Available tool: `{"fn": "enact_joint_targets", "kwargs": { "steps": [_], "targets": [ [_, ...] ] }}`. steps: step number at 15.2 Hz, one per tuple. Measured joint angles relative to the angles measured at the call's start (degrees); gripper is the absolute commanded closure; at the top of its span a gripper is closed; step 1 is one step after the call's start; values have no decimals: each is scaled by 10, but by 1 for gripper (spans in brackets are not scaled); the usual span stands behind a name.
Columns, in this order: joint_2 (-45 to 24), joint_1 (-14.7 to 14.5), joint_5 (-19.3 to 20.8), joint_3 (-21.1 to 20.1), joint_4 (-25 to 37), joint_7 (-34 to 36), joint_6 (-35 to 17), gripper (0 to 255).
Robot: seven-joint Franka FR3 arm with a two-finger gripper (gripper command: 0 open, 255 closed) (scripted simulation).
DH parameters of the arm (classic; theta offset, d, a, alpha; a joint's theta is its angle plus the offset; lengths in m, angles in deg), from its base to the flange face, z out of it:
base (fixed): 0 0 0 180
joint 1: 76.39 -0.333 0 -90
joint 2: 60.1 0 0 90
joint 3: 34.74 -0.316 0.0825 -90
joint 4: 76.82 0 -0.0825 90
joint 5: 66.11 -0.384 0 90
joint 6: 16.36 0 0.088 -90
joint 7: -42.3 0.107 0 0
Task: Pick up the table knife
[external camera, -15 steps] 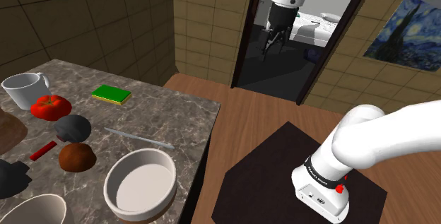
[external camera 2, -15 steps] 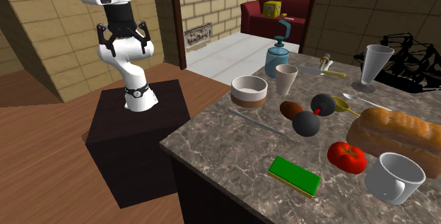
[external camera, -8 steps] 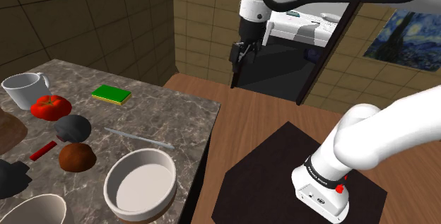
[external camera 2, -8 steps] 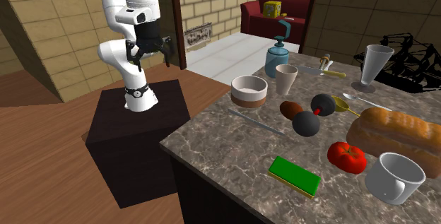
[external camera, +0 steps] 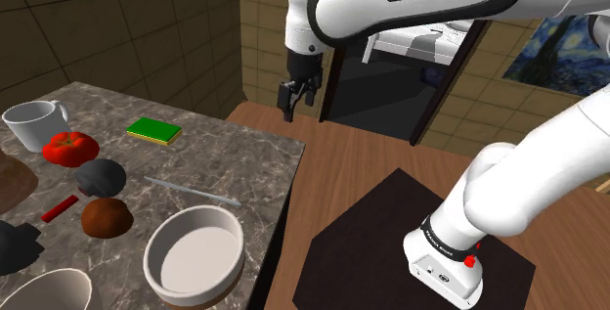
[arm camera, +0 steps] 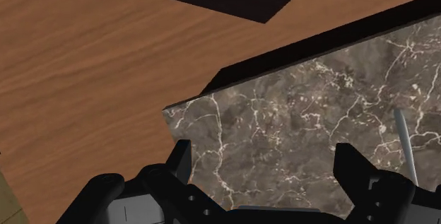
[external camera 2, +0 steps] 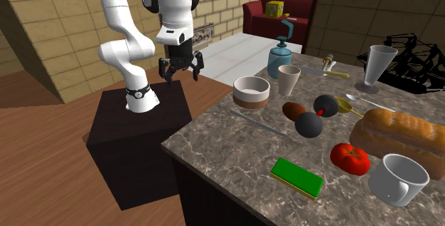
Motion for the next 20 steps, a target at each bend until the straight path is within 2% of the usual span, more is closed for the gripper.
{"fn": "enact_joint_targets", "kwargs": {
  "steps": [11,14,20],
  "targets": [
    [-204,-49,56,-64,130,39,-60,0],
    [-260,-70,80,-76,164,54,-75,0],
    [-375,-119,128,-87,266,72,-74,0]
  ]
}}
